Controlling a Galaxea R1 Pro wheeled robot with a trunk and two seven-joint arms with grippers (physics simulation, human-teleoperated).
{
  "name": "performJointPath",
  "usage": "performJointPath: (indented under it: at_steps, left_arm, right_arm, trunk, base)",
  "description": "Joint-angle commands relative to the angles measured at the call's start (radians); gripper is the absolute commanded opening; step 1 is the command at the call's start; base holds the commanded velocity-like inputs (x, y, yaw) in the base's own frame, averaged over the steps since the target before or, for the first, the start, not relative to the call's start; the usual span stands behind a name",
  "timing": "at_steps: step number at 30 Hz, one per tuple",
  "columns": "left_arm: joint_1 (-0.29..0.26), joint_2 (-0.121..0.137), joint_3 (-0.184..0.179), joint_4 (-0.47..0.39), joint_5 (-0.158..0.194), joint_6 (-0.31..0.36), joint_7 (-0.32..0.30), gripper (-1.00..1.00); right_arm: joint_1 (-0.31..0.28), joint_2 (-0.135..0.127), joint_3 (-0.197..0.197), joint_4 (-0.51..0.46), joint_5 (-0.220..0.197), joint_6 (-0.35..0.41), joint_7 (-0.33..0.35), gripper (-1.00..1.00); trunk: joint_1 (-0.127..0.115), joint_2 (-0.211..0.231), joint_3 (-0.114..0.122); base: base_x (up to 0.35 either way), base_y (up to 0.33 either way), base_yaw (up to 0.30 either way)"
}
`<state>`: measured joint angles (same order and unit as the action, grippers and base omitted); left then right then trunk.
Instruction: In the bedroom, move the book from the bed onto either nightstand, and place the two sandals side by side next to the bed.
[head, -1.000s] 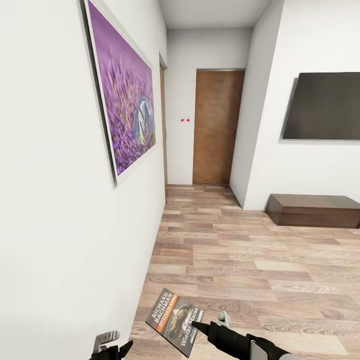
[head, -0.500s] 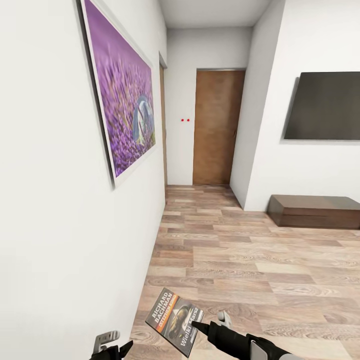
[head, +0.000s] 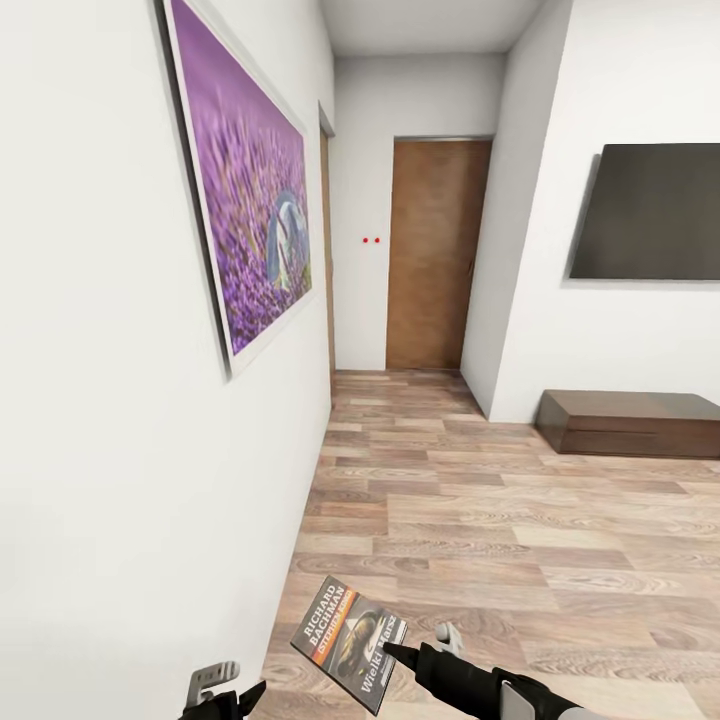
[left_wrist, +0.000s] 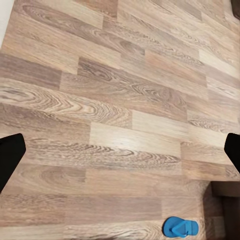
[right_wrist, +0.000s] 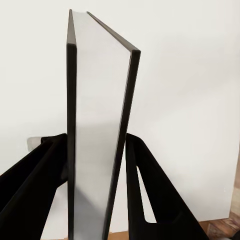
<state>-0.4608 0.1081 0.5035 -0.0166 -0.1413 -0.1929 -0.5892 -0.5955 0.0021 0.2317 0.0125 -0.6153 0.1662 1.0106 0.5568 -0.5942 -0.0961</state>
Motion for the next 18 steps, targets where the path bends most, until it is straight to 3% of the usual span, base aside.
performJointPath:
  at_steps: [1,12,18]
  left_arm:
    - [-0.001,0.000,0.007,0.001,-0.011,-0.006,-0.001,1.00]
    - [-0.001,0.000,0.007,0.001,-0.011,-0.007,-0.001,1.00]
    - [-0.001,-0.001,0.006,0.001,-0.011,-0.007,0.000,1.00]
  right_arm:
    - [-0.001,0.000,0.006,0.001,-0.011,0.009,0.003,-1.00]
    - [-0.001,0.000,0.006,0.001,-0.011,0.009,0.003,-1.00]
    - [-0.001,0.001,0.006,0.001,-0.011,0.009,0.003,-1.00]
  trunk:
    - [0.000,-0.002,-0.002]
    - [0.000,-0.002,-0.002]
    - [0.000,-0.002,-0.002]
  base:
    - [0.039,0.045,0.000]
    - [0.018,0.010,0.000]
    - [0.241,0.000,0.000]
